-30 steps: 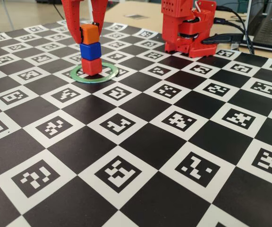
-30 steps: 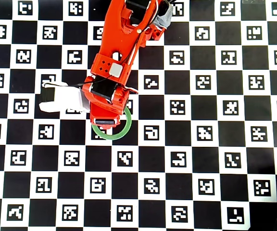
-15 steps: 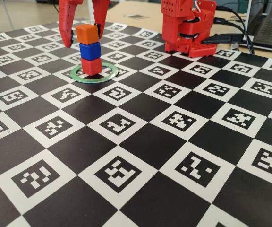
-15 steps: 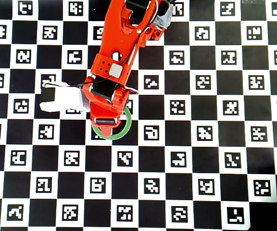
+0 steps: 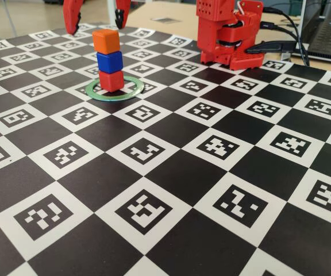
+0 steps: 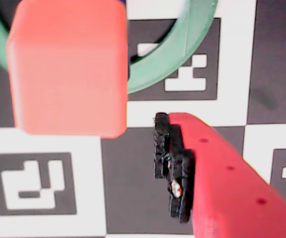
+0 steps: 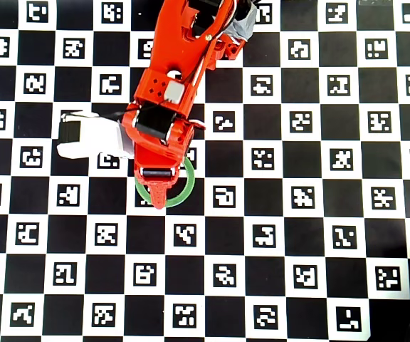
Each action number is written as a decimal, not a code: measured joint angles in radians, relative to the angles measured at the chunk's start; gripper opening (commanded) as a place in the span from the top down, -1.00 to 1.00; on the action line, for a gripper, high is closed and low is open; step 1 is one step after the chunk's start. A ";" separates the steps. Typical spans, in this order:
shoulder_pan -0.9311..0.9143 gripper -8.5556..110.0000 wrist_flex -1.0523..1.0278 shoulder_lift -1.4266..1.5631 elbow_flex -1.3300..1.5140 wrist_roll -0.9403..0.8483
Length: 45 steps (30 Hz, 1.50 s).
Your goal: Grab the red cube then put it in the green circle then put the blue cube on top and finally the orange cube on top
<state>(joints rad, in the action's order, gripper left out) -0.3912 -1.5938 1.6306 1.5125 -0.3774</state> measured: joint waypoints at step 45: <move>0.442 0.97 0.529 0.951 0.976 -0.664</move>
<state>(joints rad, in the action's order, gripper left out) 0.0506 -1.0646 2.5817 2.4881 -1.0416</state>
